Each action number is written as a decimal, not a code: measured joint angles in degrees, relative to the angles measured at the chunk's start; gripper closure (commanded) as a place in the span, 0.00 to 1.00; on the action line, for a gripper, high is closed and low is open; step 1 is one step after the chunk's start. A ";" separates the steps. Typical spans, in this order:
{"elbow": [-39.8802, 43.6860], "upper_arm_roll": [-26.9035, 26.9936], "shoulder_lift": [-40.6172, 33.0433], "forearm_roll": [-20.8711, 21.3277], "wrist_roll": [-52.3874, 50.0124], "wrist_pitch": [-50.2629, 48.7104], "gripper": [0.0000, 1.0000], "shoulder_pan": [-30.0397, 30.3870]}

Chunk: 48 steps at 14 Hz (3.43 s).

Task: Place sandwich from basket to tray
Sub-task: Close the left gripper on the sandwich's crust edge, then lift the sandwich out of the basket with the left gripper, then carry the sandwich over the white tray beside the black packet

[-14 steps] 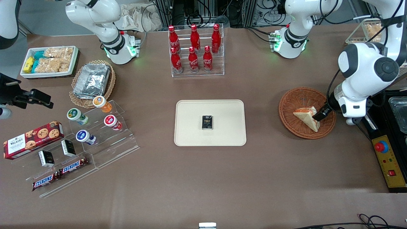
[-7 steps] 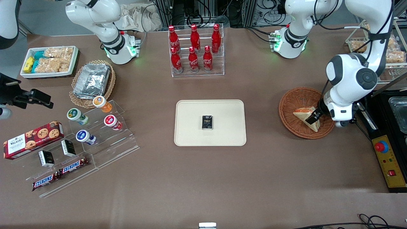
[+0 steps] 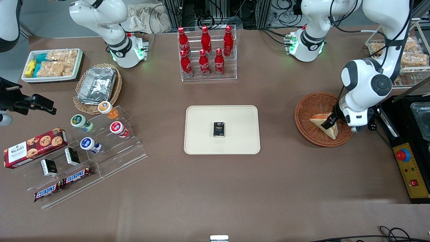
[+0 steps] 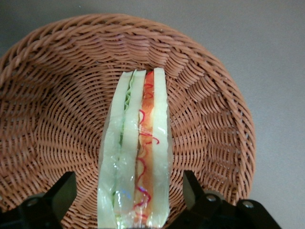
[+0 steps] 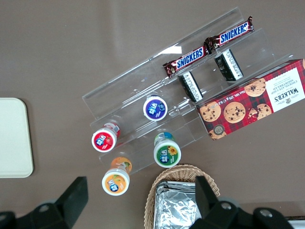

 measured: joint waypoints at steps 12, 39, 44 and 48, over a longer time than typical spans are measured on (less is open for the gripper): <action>-1.10 -0.39 0.01 0.14 0.47 2.98 1.00 -0.34; 39.12 -21.73 -5.02 0.53 14.18 -44.88 1.00 -1.37; 39.54 -26.26 1.33 2.61 11.63 -39.27 1.00 -2.37; 39.15 -26.82 8.46 8.86 4.15 -30.78 1.00 -8.29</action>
